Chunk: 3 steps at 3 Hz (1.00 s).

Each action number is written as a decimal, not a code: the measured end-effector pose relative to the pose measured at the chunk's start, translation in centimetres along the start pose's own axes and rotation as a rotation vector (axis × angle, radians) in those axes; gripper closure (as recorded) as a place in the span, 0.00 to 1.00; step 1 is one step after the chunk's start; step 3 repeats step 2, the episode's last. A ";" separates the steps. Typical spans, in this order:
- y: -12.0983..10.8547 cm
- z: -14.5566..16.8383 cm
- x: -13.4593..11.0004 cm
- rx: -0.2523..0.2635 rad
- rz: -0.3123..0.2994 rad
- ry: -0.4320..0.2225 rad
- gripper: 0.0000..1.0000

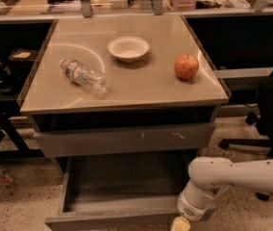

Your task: Open middle drawer

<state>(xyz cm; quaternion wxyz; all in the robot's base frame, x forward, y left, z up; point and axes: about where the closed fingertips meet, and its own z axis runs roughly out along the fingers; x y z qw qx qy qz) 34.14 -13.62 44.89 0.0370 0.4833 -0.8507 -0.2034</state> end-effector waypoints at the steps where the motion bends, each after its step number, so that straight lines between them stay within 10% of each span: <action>1: 3.0 -1.3 2.8 0.020 0.054 0.012 0.00; 3: 3.0 -1.3 2.8 0.019 0.054 0.012 0.00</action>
Offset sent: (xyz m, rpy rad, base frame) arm -0.0219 -0.0079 0.0126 -0.0179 0.0038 -0.0386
